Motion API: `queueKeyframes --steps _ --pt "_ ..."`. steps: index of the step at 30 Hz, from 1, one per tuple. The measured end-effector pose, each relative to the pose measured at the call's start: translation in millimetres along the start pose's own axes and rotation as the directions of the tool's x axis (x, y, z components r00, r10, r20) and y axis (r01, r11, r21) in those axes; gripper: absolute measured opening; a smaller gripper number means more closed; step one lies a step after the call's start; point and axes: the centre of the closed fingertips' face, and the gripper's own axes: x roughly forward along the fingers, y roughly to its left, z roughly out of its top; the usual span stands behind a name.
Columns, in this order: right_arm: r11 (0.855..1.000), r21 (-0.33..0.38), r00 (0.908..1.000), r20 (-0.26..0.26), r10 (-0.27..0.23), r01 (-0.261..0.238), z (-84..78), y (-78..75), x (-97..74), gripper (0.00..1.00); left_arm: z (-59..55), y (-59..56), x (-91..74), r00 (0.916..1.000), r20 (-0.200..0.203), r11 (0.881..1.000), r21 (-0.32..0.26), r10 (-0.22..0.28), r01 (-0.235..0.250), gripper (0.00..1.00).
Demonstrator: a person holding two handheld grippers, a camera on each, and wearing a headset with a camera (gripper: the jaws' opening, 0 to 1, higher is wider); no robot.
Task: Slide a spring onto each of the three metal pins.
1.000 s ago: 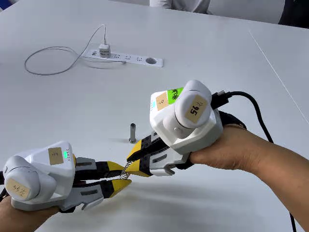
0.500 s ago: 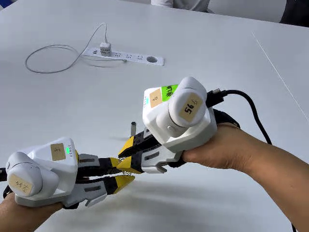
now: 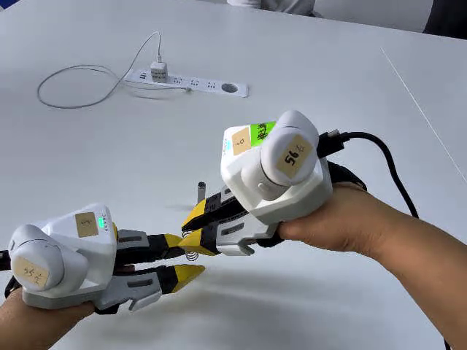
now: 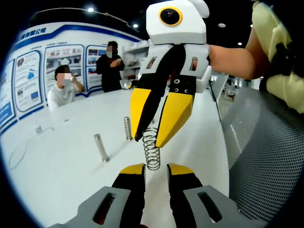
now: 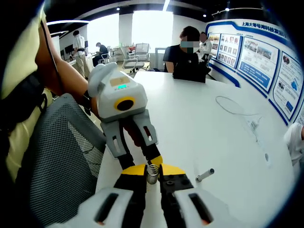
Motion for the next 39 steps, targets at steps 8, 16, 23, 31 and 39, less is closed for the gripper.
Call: queueKeyframes --steps 8,16,23,31,39 --pt "1.000 0.009 0.9995 0.008 -0.030 0.030 1.1 -11.5 -5.7 0.11 -2.8 6.1 -3.5 0.9997 0.003 0.999 -0.024 0.025 -0.025 0.24" --pt "0.998 0.015 0.9978 0.021 -0.062 0.062 5.8 -24.0 -11.9 0.11 -4.3 12.6 -5.9 0.9984 0.010 0.997 -0.053 0.055 -0.054 0.31" --pt "0.994 0.030 0.9935 0.034 -0.108 0.107 9.4 -40.2 -18.9 0.11 -4.3 16.4 -8.2 0.9968 0.017 0.993 -0.094 0.078 -0.076 0.37" --pt "0.980 0.053 0.9796 0.058 -0.192 0.189 14.3 -66.9 -28.2 0.11 -4.4 16.3 -8.9 0.9961 0.018 0.990 -0.112 0.086 -0.083 0.41" --pt "0.965 0.083 0.9640 0.070 -0.256 0.251 14.9 -92.1 -27.8 0.11 -6.1 16.3 -9.4 0.9959 0.015 0.989 -0.120 0.090 -0.087 0.44"
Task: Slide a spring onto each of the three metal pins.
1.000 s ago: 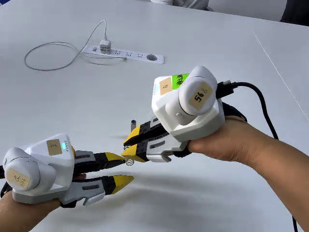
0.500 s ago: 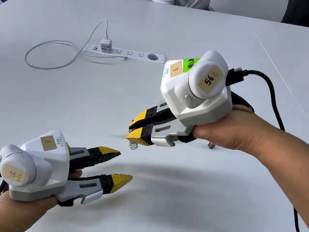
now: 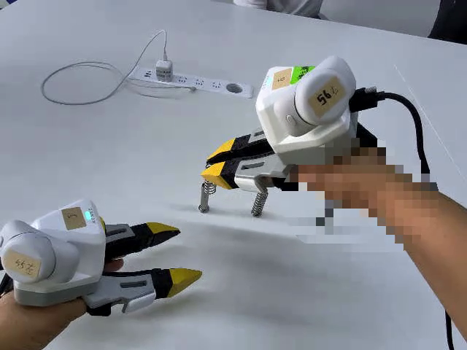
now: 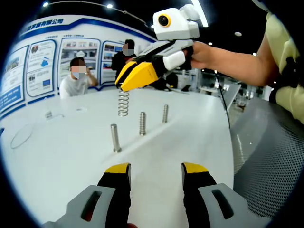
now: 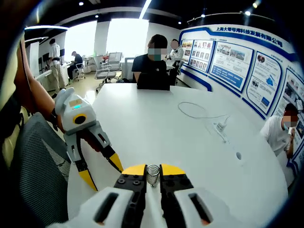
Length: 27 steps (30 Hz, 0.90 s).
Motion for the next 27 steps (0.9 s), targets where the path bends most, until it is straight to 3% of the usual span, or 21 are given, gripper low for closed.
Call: queueKeyframes --steps 8,27 --pt "1.000 0.025 0.9998 -0.006 -0.017 0.017 -3.7 -10.7 11.2 0.11 -2.4 1.2 -1.4 1.0000 -0.004 1.000 -0.011 0.004 -0.004 0.45" --pt "0.999 0.053 0.9998 -0.020 0.002 -0.001 -14.5 -14.7 26.5 0.11 -7.0 3.3 -2.6 0.9999 -0.011 1.000 -0.027 0.008 -0.008 0.47"
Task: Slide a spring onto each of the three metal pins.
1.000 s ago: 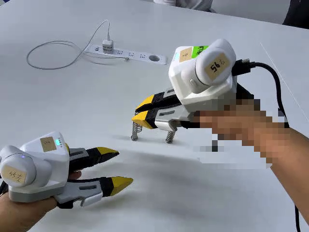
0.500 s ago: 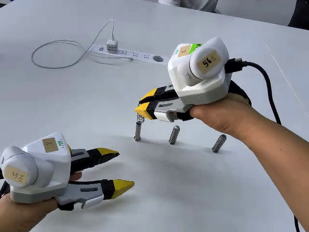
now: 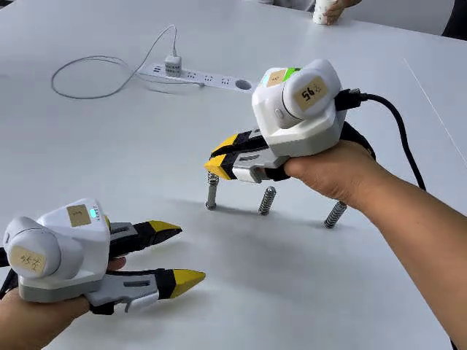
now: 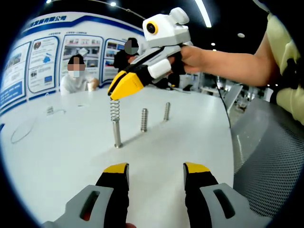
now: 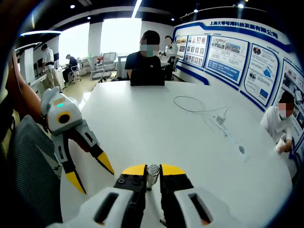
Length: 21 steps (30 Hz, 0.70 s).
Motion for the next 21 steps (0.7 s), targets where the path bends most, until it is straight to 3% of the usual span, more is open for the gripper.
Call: queueKeyframes --steps 21 --pt "0.999 0.039 0.9994 -0.035 -0.007 0.009 -24.4 6.4 17.3 0.12 -3.0 0.9 1.7 1.0000 -0.007 1.000 -0.008 -0.004 0.004 0.47"
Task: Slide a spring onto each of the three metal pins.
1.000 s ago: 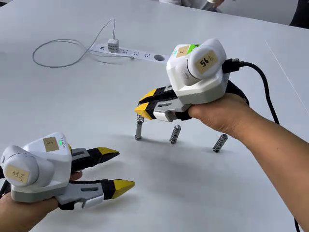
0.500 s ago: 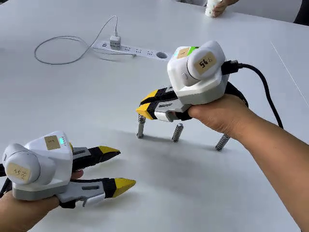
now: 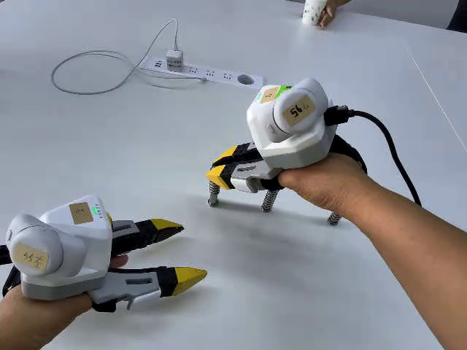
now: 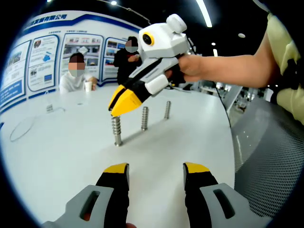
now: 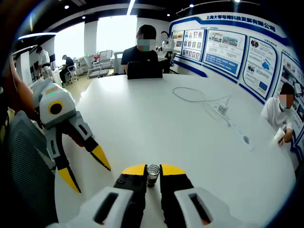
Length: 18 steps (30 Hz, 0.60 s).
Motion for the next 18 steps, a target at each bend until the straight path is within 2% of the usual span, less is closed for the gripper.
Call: queueKeyframes --steps 18 --pt "1.000 -0.014 0.9988 -0.049 -0.009 0.008 -19.3 0.8 14.4 0.12 -1.8 1.0 0.6 1.0000 -0.004 1.000 -0.003 0.000 0.000 0.47"
